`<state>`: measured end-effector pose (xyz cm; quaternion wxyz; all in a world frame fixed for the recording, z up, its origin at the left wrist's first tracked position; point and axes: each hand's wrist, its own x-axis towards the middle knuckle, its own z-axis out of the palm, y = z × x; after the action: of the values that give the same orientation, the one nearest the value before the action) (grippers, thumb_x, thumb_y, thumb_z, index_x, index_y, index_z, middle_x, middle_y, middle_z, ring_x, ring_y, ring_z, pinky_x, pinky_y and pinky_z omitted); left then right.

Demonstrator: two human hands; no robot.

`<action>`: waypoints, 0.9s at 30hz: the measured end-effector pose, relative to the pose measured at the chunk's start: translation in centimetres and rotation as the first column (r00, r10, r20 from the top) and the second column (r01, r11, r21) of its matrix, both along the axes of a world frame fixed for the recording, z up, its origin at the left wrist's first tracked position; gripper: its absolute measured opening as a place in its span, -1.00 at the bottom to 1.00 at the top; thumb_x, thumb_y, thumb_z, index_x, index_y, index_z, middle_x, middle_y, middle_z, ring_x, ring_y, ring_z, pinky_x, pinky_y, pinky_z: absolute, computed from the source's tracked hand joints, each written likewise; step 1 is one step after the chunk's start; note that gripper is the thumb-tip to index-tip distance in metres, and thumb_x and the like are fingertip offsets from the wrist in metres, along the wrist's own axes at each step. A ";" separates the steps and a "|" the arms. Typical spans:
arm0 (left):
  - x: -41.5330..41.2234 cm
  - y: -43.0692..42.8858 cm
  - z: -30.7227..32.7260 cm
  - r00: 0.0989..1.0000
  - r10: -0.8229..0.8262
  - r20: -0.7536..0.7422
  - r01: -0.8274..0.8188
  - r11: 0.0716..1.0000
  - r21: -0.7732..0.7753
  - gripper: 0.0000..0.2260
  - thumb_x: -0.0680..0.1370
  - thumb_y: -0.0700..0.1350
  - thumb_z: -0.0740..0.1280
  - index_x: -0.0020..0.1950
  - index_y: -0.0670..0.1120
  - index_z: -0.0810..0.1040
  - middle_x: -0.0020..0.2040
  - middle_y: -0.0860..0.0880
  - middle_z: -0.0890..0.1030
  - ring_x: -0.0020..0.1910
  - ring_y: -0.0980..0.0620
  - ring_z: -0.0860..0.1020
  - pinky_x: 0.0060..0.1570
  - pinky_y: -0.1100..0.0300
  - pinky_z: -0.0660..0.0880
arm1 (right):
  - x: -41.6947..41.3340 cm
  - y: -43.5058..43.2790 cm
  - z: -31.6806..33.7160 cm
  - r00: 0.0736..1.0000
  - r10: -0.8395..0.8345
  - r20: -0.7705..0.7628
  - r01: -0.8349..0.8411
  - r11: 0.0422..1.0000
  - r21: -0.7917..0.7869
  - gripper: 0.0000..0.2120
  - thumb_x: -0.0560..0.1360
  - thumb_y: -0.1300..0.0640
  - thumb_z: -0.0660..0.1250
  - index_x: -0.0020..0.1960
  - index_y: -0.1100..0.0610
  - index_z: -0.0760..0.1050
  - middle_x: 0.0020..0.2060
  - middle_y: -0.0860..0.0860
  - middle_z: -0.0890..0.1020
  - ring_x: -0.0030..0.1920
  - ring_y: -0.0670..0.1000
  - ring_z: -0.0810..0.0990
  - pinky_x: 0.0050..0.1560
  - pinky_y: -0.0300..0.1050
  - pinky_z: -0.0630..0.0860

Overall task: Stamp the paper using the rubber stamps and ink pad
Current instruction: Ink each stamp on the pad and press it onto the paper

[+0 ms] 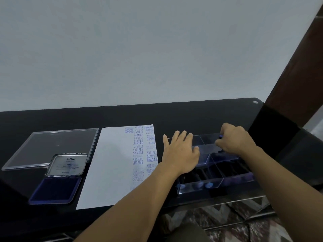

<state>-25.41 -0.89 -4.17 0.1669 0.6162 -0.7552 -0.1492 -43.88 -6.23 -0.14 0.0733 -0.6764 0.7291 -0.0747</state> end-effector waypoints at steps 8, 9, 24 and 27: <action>4.2 1.5 2.2 0.977 0.057 -0.204 -0.067 0.997 -0.039 -0.51 0.65 0.01 0.11 0.58 -0.05 0.20 0.60 -0.01 0.13 0.59 0.01 -0.02 0.55 -0.06 -0.03 | 0.8 -0.2 3.3 0.991 0.031 0.130 -0.033 0.999 0.010 -0.73 0.53 0.06 0.36 -0.06 0.30 0.60 -0.18 0.19 0.69 -0.11 0.16 0.65 -0.20 -0.05 0.54; 5.0 1.8 2.6 0.975 0.069 -0.209 -0.080 0.996 -0.043 -0.52 0.66 0.01 0.12 0.58 -0.06 0.20 0.60 -0.01 0.14 0.59 0.02 -0.02 0.55 -0.04 -0.01 | 1.2 0.0 3.8 0.986 0.041 0.159 -0.042 0.999 0.005 -0.72 0.52 0.07 0.36 -0.08 0.31 0.59 -0.20 0.19 0.71 -0.10 0.15 0.66 -0.17 -0.05 0.56; 20.9 8.8 3.3 0.929 0.318 -0.189 -0.330 0.943 -0.038 -0.60 0.65 -0.03 0.18 0.48 -0.07 0.34 0.48 0.04 0.34 0.53 0.01 0.16 0.46 0.09 0.14 | 17.3 5.6 5.1 0.866 0.308 0.393 -0.359 0.931 0.062 -0.77 0.50 0.09 0.34 -0.11 0.27 0.62 -0.31 0.06 0.70 -0.40 -0.04 0.49 -0.33 -0.16 0.44; 24.4 10.6 2.8 0.912 0.382 -0.153 -0.391 0.920 -0.033 -0.64 0.62 -0.07 0.21 0.40 -0.13 0.43 0.41 -0.01 0.43 0.46 -0.05 0.26 0.41 0.06 0.22 | 21.0 6.5 4.0 0.835 0.360 0.416 -0.426 0.902 0.075 -0.70 0.50 0.08 0.33 -0.14 0.36 0.51 -0.31 0.13 0.60 -0.39 -0.01 0.38 -0.32 -0.13 0.36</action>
<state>-1.01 9.70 -1.33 0.2661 0.7354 -0.6088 -0.1334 -22.90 0.28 3.88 0.2869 -0.7747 0.5480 -0.1315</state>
